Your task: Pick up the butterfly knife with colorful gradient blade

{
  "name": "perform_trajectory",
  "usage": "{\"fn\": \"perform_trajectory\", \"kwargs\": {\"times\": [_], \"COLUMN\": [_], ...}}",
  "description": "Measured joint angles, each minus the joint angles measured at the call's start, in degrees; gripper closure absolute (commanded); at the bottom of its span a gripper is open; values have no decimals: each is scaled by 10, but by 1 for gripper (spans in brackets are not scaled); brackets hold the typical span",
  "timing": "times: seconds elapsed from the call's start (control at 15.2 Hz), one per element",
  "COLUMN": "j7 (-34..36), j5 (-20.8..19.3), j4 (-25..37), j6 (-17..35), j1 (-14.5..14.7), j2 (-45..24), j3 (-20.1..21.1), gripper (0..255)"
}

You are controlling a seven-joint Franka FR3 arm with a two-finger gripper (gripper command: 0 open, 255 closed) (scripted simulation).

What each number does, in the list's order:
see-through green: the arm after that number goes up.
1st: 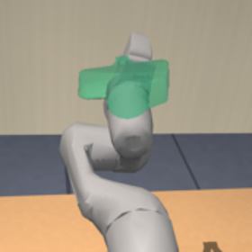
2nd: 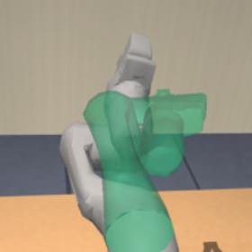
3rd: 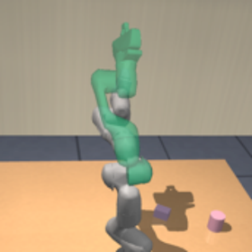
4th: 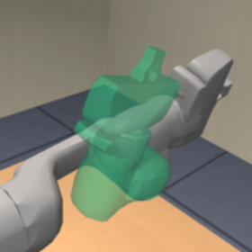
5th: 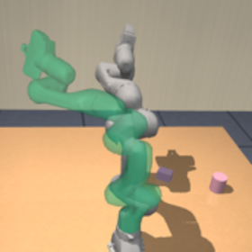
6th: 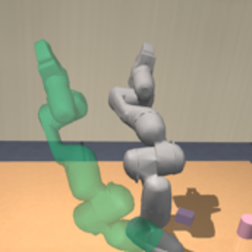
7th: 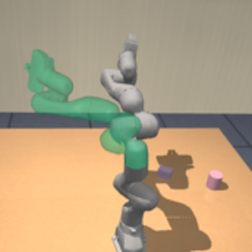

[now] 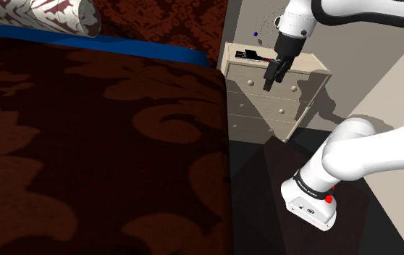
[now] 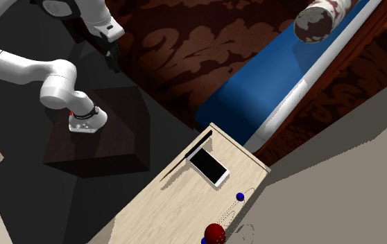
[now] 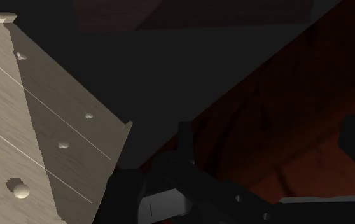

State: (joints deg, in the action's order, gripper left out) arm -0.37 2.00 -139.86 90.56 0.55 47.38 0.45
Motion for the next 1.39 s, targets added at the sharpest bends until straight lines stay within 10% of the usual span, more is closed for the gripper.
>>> {"fn": "perform_trajectory", "kwargs": {"times": [1.39], "j7": [-396], "j5": [-73], "j4": [166], "j6": [143], "j1": [9], "j2": [-269], "j3": [-249], "gripper": [0]}}
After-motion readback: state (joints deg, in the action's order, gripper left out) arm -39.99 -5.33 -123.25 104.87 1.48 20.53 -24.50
